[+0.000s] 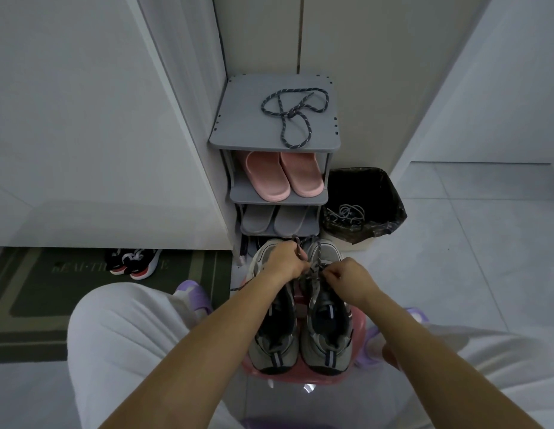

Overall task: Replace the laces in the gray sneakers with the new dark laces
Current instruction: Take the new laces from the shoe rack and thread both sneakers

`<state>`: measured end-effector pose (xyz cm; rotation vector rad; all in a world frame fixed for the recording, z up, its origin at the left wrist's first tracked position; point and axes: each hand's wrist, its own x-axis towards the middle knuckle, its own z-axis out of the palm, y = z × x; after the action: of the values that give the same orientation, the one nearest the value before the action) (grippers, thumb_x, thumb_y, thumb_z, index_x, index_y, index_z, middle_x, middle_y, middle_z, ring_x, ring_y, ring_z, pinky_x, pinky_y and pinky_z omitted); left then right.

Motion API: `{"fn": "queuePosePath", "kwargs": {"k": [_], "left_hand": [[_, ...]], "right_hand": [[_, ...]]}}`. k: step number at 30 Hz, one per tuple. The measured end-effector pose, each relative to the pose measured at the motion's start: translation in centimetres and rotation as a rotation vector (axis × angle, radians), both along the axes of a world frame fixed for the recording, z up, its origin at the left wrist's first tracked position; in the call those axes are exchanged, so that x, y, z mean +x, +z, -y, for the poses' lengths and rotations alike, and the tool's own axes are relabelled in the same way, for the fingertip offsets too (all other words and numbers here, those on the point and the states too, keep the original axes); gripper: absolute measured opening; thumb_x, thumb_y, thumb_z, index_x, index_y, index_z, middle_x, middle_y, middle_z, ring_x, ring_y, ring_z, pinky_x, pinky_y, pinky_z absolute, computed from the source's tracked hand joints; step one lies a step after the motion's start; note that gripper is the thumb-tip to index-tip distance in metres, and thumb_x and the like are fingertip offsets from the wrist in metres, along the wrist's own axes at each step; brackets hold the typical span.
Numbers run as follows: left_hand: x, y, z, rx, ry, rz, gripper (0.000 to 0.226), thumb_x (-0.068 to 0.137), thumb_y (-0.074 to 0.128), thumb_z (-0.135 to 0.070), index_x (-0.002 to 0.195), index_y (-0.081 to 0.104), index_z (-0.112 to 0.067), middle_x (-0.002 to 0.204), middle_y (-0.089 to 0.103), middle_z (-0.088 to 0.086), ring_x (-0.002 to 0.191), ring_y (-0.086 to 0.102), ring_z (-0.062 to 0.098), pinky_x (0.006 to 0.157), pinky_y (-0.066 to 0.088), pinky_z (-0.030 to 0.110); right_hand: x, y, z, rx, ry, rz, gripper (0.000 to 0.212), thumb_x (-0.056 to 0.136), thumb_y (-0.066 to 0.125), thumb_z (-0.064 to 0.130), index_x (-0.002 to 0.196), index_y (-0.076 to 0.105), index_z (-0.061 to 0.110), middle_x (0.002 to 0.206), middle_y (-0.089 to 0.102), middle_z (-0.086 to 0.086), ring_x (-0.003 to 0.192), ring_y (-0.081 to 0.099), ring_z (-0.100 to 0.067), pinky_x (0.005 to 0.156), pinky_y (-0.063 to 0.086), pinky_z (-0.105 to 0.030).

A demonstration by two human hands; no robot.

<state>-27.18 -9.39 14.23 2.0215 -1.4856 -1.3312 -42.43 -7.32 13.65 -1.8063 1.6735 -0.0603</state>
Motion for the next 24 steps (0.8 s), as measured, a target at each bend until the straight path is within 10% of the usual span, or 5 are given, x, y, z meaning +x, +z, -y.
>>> {"fn": "queuePosePath", "kwargs": {"k": [7,24], "left_hand": [[-0.3,-0.5,0.3,0.047,0.075,-0.119,0.023,0.08,0.066,-0.002,0.068,0.051,-0.016,0.073,0.06,0.006,0.077,0.064,0.026,0.08,0.057,0.04],[-0.7,-1.9,-1.2,-0.08,-0.012,0.051,0.013,0.084,0.066,-0.012,0.082,0.053,-0.014,0.087,0.058,0.001,0.081,0.055,0.015,0.072,0.045,0.026]], "right_hand": [[0.6,0.2,0.3,-0.021,-0.032,0.021,0.019,0.088,0.058,0.016,0.098,0.074,0.014,0.099,0.07,-0.008,0.089,0.062,-0.024,0.077,0.05,-0.031],[1.5,-0.9,-0.2,0.037,-0.354,0.226,0.02,0.082,0.064,0.011,0.065,0.06,0.022,0.072,0.06,0.001,0.072,0.056,-0.016,0.065,0.042,-0.024]]}}
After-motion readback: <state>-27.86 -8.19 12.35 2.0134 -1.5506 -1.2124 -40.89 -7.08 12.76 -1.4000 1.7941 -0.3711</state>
